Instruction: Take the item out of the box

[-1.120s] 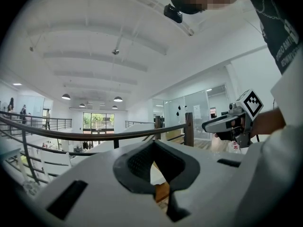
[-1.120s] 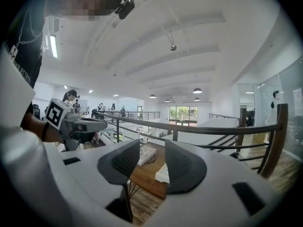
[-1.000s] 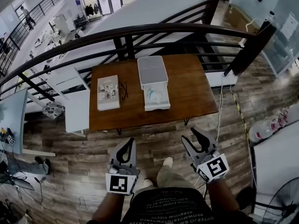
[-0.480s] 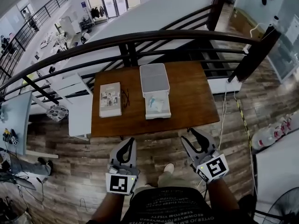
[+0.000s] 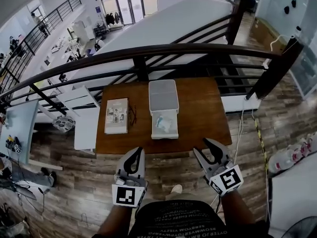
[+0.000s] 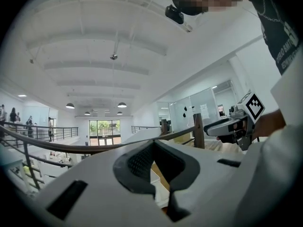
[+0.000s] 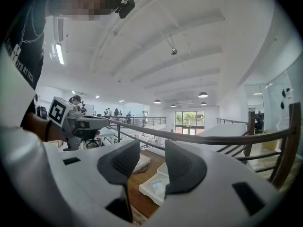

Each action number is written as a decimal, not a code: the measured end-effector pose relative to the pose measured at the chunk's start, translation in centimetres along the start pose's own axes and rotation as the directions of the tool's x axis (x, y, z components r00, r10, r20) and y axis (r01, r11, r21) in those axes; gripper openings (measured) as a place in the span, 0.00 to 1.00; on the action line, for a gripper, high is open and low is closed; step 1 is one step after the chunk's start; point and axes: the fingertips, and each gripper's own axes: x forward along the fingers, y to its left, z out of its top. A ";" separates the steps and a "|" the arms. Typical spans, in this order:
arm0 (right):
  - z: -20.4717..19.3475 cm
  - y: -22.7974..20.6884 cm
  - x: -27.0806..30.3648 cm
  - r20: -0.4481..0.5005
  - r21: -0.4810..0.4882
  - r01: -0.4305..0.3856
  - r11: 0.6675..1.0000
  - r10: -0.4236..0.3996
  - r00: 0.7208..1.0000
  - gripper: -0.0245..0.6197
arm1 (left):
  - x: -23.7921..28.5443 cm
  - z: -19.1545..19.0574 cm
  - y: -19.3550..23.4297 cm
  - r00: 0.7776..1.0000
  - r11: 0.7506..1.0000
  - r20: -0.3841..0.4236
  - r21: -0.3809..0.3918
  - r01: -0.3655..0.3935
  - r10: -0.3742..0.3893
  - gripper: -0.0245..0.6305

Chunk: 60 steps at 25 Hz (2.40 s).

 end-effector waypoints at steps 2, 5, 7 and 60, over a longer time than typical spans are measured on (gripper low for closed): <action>-0.2 -1.0 0.2 -0.005 0.003 -0.004 1.000 0.004 1.000 0.29 | 0.6 -0.4 -0.3 1.000 1.000 -0.020 0.015 -0.006 0.006 0.04; -0.4 -2.2 0.5 -0.001 0.006 -0.006 1.000 0.006 1.000 0.29 | 1.1 -0.2 -0.4 1.000 0.999 -0.011 0.028 -0.018 0.018 0.04; -0.6 -2.6 0.6 -0.003 0.009 -0.012 1.000 0.012 1.000 0.29 | 1.0 0.0 -0.3 0.999 0.999 -0.010 0.024 -0.031 0.031 0.04; -20.8 -5.8 26.5 -0.389 0.174 0.011 0.985 0.059 0.919 0.30 | 17.0 -5.1 19.5 0.996 0.999 -0.078 -0.026 0.028 -0.030 0.04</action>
